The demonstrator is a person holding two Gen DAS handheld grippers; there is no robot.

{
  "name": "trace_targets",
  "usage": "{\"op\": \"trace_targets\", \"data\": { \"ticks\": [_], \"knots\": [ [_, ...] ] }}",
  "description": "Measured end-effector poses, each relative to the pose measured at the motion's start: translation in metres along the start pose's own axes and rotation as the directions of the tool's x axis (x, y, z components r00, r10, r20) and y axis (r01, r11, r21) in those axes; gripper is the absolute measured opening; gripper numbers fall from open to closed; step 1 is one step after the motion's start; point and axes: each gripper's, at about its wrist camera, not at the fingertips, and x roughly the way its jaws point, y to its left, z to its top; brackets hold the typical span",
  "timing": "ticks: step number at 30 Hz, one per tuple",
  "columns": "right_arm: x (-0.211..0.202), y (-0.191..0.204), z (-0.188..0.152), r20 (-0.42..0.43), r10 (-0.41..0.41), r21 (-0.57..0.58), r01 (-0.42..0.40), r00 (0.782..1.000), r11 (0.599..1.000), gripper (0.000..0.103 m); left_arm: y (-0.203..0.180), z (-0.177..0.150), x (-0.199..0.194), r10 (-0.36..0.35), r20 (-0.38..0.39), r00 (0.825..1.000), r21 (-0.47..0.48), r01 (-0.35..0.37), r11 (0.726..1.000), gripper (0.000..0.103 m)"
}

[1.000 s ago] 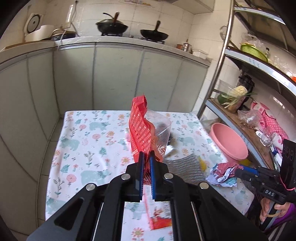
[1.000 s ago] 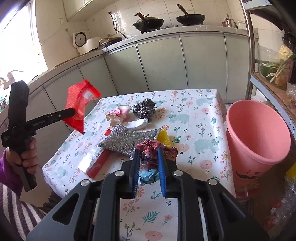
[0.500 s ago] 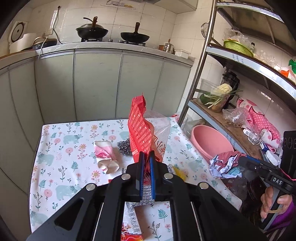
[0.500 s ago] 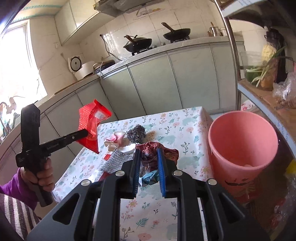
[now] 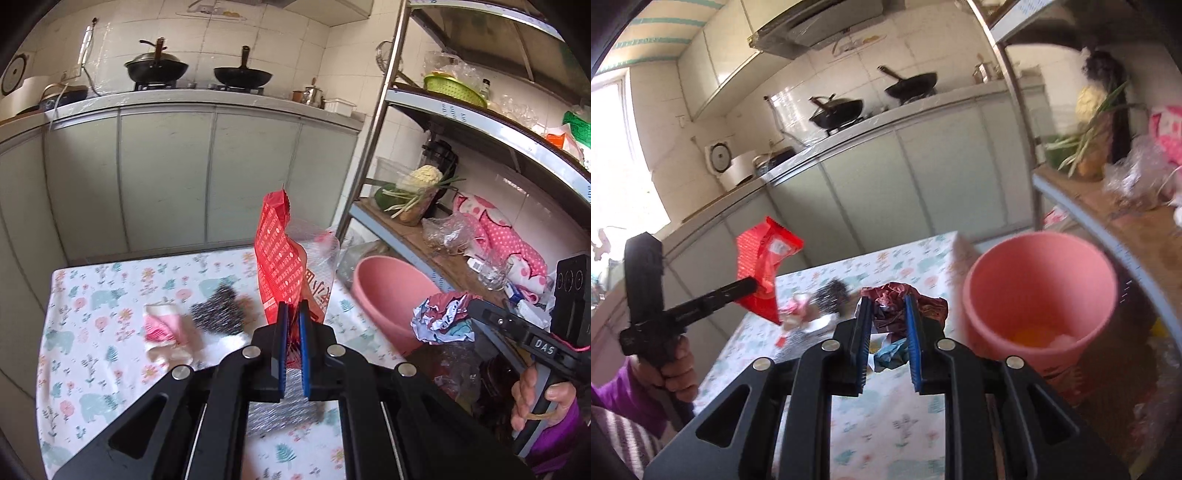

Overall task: Collect trash
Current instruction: 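Lift both held items and carry them over the pink bucket, then lower both items into the bucket and open the tools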

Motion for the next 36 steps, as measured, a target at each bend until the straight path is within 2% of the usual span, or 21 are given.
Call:
{"op": "trace_targets", "data": {
  "ticks": [4, 8, 12, 18, 27, 29, 31, 32, 34, 36],
  "knots": [
    [-0.003, -0.019, 0.004, 0.034, -0.112, -0.013, 0.112, 0.993, 0.994, 0.018, -0.032, 0.013, 0.024, -0.069, 0.001, 0.998, 0.027, 0.069, 0.997, 0.005],
    [0.002, -0.042, 0.008, 0.051, -0.171, 0.01, 0.171, 0.984, 0.985, 0.018, -0.069, 0.022, 0.055, -0.135, -0.013, 0.991, 0.054, 0.136, 0.989, 0.005],
    [0.014, -0.063, 0.009, 0.049, -0.207, 0.029, 0.206, 0.977, 0.978, 0.018, -0.102, 0.027, 0.095, -0.171, -0.055, 0.984, 0.068, 0.174, 0.982, 0.005],
    [0.037, -0.091, 0.0, 0.018, -0.247, 0.058, 0.246, 0.969, 0.968, 0.018, -0.137, 0.023, 0.151, -0.187, -0.111, 0.976, 0.07, 0.195, 0.978, 0.005],
    [0.064, -0.112, -0.015, -0.06, -0.276, 0.069, 0.28, 0.959, 0.958, 0.018, -0.16, 0.001, 0.218, -0.164, -0.243, 0.956, 0.088, 0.19, 0.978, 0.006],
    [0.068, -0.114, -0.017, -0.074, -0.28, 0.073, 0.285, 0.957, 0.956, 0.02, -0.161, -0.003, 0.226, -0.164, -0.273, 0.948, 0.085, 0.194, 0.977, 0.008],
    [0.07, -0.116, -0.019, -0.088, -0.286, 0.074, 0.292, 0.954, 0.953, 0.022, -0.161, -0.005, 0.229, -0.156, -0.278, 0.948, 0.086, 0.187, 0.979, 0.01],
    [0.072, -0.118, -0.019, -0.095, -0.286, 0.079, 0.294, 0.953, 0.952, 0.025, -0.161, -0.006, 0.23, -0.158, -0.283, 0.946, 0.085, 0.188, 0.978, 0.013],
    [0.073, -0.119, -0.021, -0.099, -0.295, 0.086, 0.303, 0.95, 0.949, 0.033, -0.159, -0.006, 0.23, -0.161, -0.292, 0.943, 0.068, 0.189, 0.98, 0.032],
    [0.074, -0.119, -0.023, -0.113, -0.291, 0.087, 0.302, 0.95, 0.949, 0.035, -0.157, -0.005, 0.228, -0.171, -0.283, 0.944, 0.056, 0.194, 0.979, 0.033]
  ]
}}
